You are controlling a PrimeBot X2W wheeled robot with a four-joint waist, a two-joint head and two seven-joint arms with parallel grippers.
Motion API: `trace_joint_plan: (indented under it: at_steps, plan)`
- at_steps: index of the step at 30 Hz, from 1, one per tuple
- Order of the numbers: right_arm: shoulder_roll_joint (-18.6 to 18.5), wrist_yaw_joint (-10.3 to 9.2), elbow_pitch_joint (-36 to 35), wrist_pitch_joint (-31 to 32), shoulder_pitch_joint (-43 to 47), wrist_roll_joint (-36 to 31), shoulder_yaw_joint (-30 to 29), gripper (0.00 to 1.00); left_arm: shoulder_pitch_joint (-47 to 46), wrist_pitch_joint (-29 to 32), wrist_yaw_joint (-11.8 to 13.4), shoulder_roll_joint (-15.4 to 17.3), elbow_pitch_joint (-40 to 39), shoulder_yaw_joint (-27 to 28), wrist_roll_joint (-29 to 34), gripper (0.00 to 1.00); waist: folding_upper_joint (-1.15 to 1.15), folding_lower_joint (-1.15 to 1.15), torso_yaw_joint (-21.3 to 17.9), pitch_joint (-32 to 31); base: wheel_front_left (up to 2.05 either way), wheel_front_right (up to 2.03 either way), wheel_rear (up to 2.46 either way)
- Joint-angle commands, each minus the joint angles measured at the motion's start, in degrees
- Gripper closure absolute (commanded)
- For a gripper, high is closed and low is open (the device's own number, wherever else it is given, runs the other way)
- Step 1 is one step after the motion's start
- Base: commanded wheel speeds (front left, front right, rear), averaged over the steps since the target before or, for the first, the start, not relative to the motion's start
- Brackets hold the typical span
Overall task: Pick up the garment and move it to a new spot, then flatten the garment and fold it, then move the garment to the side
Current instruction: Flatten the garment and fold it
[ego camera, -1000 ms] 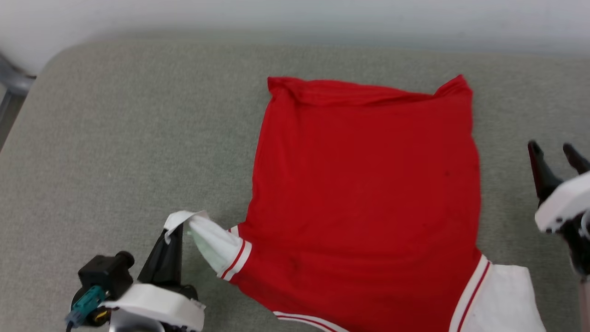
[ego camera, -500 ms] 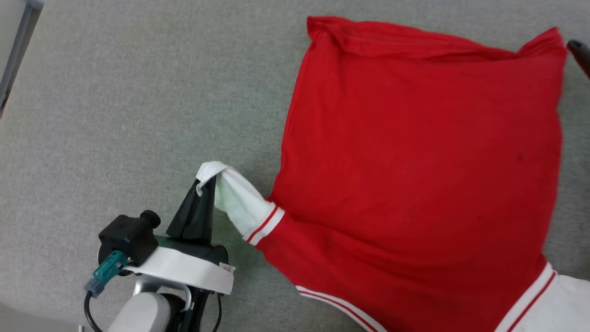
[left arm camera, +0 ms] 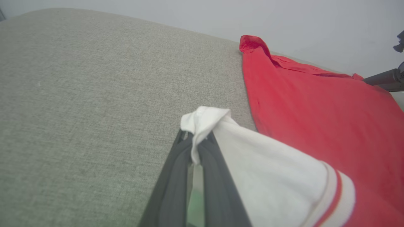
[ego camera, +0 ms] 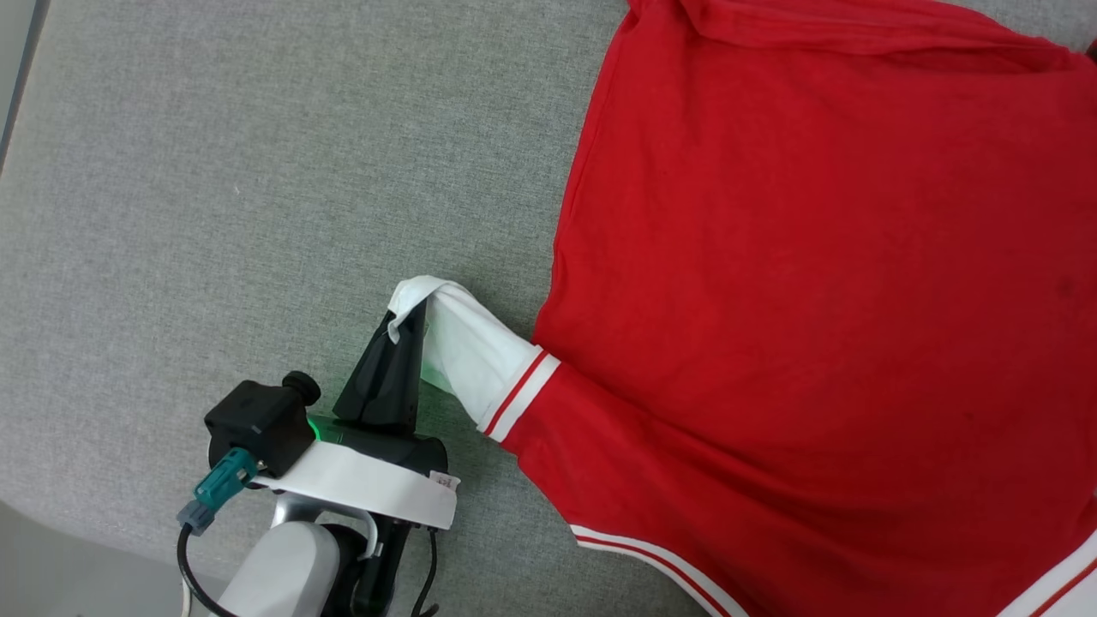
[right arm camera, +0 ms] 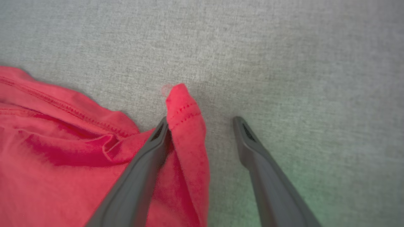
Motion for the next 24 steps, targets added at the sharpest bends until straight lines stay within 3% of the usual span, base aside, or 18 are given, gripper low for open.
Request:
trace_joint_plan:
  at_steps: [1,2,8,14,24]
  plan:
    - [1.17,-0.08,4.86,4.11,5.19,0.21,0.74,0.59,-0.49,-0.51,-0.30,-0.32,0.26,0.28,0.05,1.00,0.00,0.00,0.08,0.06,0.00,0.00,0.00]
    - [1.27,-0.08,5.46,5.03,5.60,0.44,0.46,1.00,-0.46,-0.45,-0.43,-0.38,0.49,0.41,0.02,1.00,0.00,0.00,0.10,0.03,0.00,0.00,0.00]
    - [0.64,-0.07,2.17,1.54,3.29,1.55,-0.74,1.00,0.54,-0.64,-0.86,-0.45,1.82,1.16,-0.17,1.00,0.00,0.00,-0.47,-1.73,0.00,0.00,0.00]
    - [-2.41,-0.06,-3.06,-2.13,2.13,2.46,-1.16,1.00,2.75,-0.63,-0.08,-0.16,3.89,2.29,-0.95,1.00,0.00,0.00,-2.29,-7.37,0.00,0.00,0.00]
    - [-4.80,-0.06,-14.48,0.25,17.48,5.19,-3.21,1.00,7.82,1.07,2.32,2.26,4.37,4.47,-2.35,1.00,0.00,0.00,-8.34,-16.03,0.00,0.00,0.00]
